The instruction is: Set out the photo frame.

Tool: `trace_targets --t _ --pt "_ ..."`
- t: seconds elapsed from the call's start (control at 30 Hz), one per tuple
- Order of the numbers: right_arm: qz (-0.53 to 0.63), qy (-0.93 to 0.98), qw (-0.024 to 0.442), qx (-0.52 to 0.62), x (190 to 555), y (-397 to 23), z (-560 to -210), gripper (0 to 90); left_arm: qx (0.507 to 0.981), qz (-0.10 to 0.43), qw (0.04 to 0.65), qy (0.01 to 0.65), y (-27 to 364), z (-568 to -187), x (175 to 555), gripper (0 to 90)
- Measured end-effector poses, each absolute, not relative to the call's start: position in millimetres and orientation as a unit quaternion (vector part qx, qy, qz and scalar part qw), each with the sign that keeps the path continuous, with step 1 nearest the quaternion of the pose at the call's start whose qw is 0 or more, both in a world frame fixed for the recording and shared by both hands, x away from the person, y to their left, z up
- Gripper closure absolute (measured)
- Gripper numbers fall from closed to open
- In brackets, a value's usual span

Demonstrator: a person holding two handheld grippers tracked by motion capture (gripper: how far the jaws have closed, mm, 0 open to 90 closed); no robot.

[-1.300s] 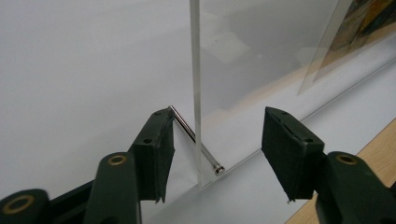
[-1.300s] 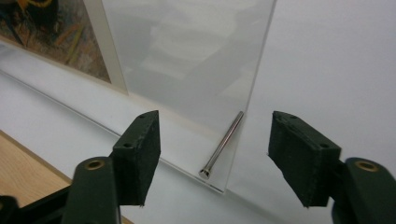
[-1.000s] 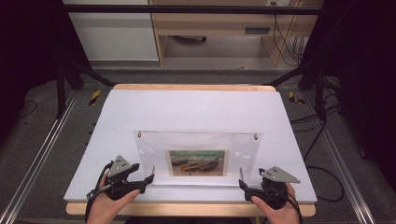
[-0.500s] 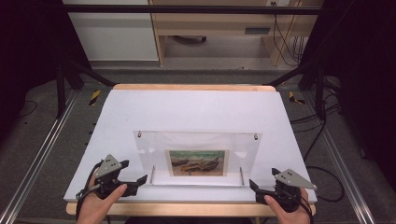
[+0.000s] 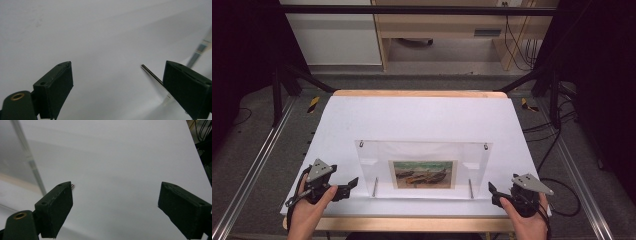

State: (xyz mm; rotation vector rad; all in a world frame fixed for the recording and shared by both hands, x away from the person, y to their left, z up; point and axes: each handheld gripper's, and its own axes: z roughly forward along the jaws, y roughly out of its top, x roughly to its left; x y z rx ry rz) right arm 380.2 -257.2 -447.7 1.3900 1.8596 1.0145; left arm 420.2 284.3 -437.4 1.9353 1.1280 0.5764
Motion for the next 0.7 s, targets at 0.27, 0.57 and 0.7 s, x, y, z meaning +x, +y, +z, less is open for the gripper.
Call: trace_targets --t 0.27,0.57,0.7 --pt "0.352 0.712 0.297 0.530 407.7 -257.4 -449.8 13.5 0.777 0.233 0.377 0.447 281.4 -443.6 446.9 9.3" --pt "0.337 0.720 0.286 0.536 428.0 -259.9 -452.4 13.5 0.783 0.239 0.364 0.443 278.4 -440.8 470.4 9.2" --pt "0.336 0.722 0.280 0.535 436.1 -259.9 -452.0 12.6 0.784 0.238 0.362 0.444 277.2 -440.5 477.0 9.3"
